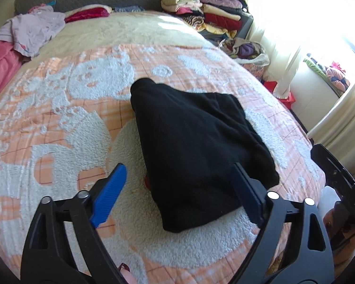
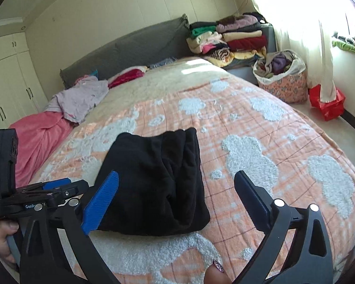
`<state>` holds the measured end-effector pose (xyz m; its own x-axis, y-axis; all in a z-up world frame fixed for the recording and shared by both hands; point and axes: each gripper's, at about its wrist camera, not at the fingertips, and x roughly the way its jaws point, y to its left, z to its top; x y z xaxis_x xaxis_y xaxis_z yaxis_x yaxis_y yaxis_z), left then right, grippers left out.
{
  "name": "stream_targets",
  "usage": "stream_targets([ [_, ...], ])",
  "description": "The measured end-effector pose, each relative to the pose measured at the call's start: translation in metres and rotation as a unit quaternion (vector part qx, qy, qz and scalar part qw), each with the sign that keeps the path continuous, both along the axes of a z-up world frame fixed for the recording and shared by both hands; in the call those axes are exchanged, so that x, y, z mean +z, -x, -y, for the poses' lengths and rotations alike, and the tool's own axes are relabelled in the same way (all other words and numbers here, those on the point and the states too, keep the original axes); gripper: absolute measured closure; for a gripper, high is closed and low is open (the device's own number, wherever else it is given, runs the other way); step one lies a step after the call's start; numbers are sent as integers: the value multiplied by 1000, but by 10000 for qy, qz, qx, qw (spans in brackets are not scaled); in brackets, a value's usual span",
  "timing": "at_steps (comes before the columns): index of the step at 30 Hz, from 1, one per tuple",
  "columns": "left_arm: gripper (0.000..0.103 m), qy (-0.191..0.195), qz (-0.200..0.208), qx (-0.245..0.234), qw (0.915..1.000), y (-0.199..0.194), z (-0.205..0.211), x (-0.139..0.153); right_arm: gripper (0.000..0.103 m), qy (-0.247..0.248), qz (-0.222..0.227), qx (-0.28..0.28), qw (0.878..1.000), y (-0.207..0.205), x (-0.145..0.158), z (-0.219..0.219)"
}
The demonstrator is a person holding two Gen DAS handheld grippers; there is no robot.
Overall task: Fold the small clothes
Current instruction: 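Pull both tools back from the folded sweatshirt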
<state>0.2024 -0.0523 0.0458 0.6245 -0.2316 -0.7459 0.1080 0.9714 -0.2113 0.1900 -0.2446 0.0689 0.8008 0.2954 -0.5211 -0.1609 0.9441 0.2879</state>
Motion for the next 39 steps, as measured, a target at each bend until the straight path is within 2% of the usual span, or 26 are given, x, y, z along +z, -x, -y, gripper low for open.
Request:
stream_targets([
  [2, 10, 72, 52, -18, 10000, 7, -3, 5, 5, -32, 95, 30, 9999, 10, 5, 0],
  [4, 10, 121, 155, 4, 9998, 16, -6, 11, 5, -30, 177, 17, 9998, 20, 10, 1],
  [9, 10, -71, 396, 95, 9991, 39, -10, 18, 5, 18, 297, -23, 9996, 44, 17, -1],
  [17, 10, -207, 520, 237, 9982, 81, -22, 10, 5, 645, 468, -59, 9968, 83, 14, -21],
  [21, 10, -257, 541, 300, 9978, 99, -26, 2, 5, 743, 381, -53, 9965, 99, 0, -24],
  [29, 10, -268, 429, 440, 9977, 122, -35, -21, 5, 822, -186, -31, 9964, 108, -42, -31],
  [39, 10, -273, 285, 605, 9974, 131, -43, -34, 5, 822, -188, 70, 9964, 113, -49, -41],
])
